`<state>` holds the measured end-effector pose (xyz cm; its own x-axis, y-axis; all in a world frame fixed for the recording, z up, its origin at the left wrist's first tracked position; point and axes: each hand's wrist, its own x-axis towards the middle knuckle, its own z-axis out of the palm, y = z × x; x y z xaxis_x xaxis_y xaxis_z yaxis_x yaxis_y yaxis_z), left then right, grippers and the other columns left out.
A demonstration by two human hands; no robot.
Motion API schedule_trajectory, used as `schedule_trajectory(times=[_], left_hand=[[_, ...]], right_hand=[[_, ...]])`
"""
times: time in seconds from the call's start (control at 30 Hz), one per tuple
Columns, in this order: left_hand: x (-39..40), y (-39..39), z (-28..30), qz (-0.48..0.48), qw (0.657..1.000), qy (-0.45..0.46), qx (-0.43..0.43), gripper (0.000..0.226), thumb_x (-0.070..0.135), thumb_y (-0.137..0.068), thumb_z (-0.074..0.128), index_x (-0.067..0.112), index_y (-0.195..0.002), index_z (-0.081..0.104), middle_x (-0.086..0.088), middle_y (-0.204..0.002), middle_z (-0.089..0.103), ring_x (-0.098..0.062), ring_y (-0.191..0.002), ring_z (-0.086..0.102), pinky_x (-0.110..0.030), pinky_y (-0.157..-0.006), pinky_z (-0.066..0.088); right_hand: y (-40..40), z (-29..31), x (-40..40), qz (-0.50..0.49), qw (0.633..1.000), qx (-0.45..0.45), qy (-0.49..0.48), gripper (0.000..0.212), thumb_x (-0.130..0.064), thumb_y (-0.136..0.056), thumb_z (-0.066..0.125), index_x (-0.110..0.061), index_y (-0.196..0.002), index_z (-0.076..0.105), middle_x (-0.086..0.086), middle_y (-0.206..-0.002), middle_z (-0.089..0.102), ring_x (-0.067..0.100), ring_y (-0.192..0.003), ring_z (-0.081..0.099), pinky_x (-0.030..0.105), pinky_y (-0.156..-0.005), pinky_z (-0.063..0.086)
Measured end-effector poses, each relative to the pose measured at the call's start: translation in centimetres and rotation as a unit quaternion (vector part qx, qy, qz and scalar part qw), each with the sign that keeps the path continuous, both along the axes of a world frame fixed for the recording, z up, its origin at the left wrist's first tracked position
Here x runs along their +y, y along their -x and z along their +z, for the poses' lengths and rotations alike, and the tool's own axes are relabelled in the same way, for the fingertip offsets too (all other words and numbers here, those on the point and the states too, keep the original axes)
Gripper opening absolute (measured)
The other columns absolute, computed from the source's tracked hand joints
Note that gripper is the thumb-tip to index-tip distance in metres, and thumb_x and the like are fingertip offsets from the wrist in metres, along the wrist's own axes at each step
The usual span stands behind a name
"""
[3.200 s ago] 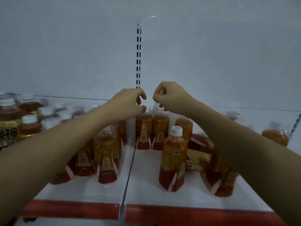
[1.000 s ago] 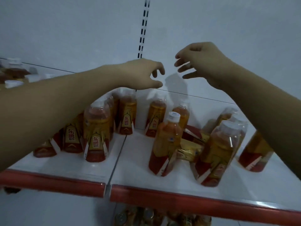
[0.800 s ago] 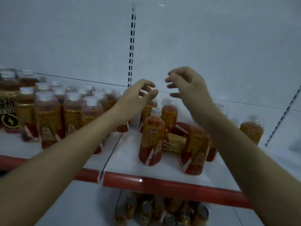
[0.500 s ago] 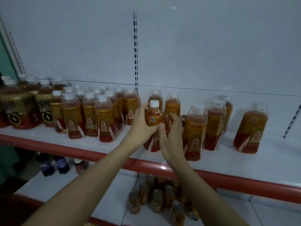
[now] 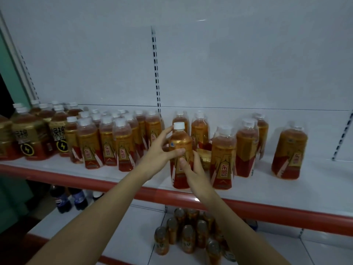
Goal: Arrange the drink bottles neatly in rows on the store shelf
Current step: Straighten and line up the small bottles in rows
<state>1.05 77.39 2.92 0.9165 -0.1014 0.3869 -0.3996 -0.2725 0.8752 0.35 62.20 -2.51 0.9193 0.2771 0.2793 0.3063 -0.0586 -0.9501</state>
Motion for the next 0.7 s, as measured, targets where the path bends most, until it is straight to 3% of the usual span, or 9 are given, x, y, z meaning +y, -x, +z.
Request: schedule_trajectory(times=[0.1,0.2,0.33,0.43,0.5,0.63,0.7], left_hand=[[0.1,0.5,0.4,-0.009,1.000,-0.023,-0.003,0.065,0.014,-0.088,0.073,0.049,-0.128,0.037,0.031,-0.114,0.055,0.024,-0.102,0.053,-0.007,-0.083,0.047],[0.4,0.9,0.9,-0.013,0.998,-0.068,-0.011,0.075,0.026,-0.084,0.078,0.052,-0.138,0.031,0.024,-0.124,0.055,0.015,-0.111,0.054,-0.016,-0.097,0.047],[1.7,0.2,1.9,-0.035,0.994,-0.100,-0.013,0.091,0.022,-0.081,0.081,0.036,-0.151,0.025,0.008,-0.135,0.052,0.008,-0.114,0.056,-0.019,-0.094,0.049],[3.8,-1.4,3.5,-0.049,0.989,-0.138,-0.005,0.088,0.018,-0.077,0.084,0.031,-0.144,0.029,0.004,-0.125,0.057,0.007,-0.107,0.060,-0.023,-0.093,0.053],[5.1,-2.7,4.5,-0.050,0.980,-0.192,0.011,0.089,0.019,-0.076,0.086,0.032,-0.141,0.027,0.009,-0.118,0.055,0.005,-0.099,0.062,-0.017,-0.086,0.054],[7.0,-5.3,6.2,-0.035,0.949,-0.312,-0.019,0.082,0.021,-0.073,0.087,0.028,-0.131,0.028,0.009,-0.105,0.054,-0.008,-0.083,0.060,-0.011,-0.059,0.047],[8.4,-6.9,6.8,-0.010,0.937,-0.342,-0.063,0.077,0.025,-0.069,0.089,0.025,-0.121,0.033,0.011,-0.101,0.051,-0.009,-0.085,0.057,-0.012,-0.059,0.044]], right_hand=[[0.2,-0.7,0.8,0.000,0.999,-0.016,-0.038,0.045,-0.052,-0.098,0.046,-0.050,-0.139,0.028,-0.044,-0.126,0.039,-0.036,-0.105,0.042,-0.005,-0.081,0.037],[-0.2,-1.6,1.5,0.000,0.997,-0.040,-0.059,0.062,-0.061,-0.093,0.046,-0.045,-0.150,0.029,-0.032,-0.144,0.044,-0.021,-0.127,0.041,0.010,-0.101,0.036],[-0.7,-1.5,2.5,0.009,0.998,-0.030,-0.059,0.051,-0.059,-0.092,0.045,-0.054,-0.141,0.030,-0.044,-0.130,0.045,-0.031,-0.114,0.042,-0.002,-0.089,0.038],[-2.0,-0.6,3.2,0.040,0.998,-0.022,-0.041,0.060,-0.056,-0.092,0.051,-0.045,-0.147,0.030,-0.030,-0.136,0.047,-0.018,-0.119,0.046,0.017,-0.103,0.041],[-3.5,-0.1,3.9,0.055,0.998,-0.019,-0.016,0.063,-0.044,-0.094,0.063,-0.041,-0.148,0.030,-0.023,-0.138,0.049,-0.006,-0.126,0.050,0.027,-0.105,0.044],[-6.6,0.9,6.0,0.023,0.998,-0.053,0.030,0.055,-0.028,-0.090,0.074,-0.038,-0.136,0.046,-0.013,-0.130,0.062,0.001,-0.119,0.061,0.025,-0.092,0.056],[-8.3,1.2,7.3,-0.012,0.995,-0.086,0.046,0.045,-0.022,-0.091,0.074,-0.034,-0.129,0.054,-0.010,-0.124,0.066,0.002,-0.115,0.063,0.028,-0.096,0.056]])
